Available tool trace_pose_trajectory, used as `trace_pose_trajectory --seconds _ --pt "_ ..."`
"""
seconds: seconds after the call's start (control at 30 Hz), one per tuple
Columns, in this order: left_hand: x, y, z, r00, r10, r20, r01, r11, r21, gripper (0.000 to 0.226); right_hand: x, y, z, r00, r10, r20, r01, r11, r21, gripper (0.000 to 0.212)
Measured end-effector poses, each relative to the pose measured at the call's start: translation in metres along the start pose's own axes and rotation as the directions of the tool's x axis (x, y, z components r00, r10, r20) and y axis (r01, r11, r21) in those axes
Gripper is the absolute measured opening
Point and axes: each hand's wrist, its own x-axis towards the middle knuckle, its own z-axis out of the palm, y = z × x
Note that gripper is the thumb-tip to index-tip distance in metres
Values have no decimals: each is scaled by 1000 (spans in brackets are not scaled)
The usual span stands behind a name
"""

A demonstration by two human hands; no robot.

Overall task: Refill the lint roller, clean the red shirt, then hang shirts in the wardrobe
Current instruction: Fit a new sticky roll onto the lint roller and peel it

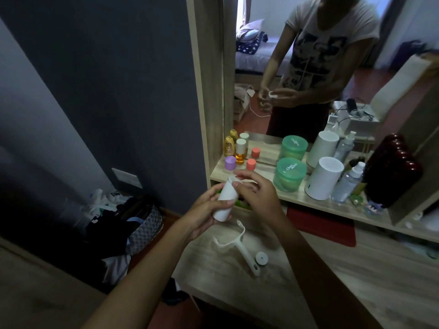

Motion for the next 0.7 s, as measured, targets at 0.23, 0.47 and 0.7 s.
trace_pose_trajectory --seconds 0.23,0.47,0.7 --pt "-1 3 2 995 95 -38 -87 982 170 60 17 -2 -14 991 39 126 -35 999 -32 17" --pt "-4 10 13 945 325 36 -298 810 505 67 7 2 9 979 173 108 -194 954 227 27" --pt "-1 15 -1 978 111 -178 -76 979 191 41 7 72 -16 941 335 -55 -339 916 -217 29"
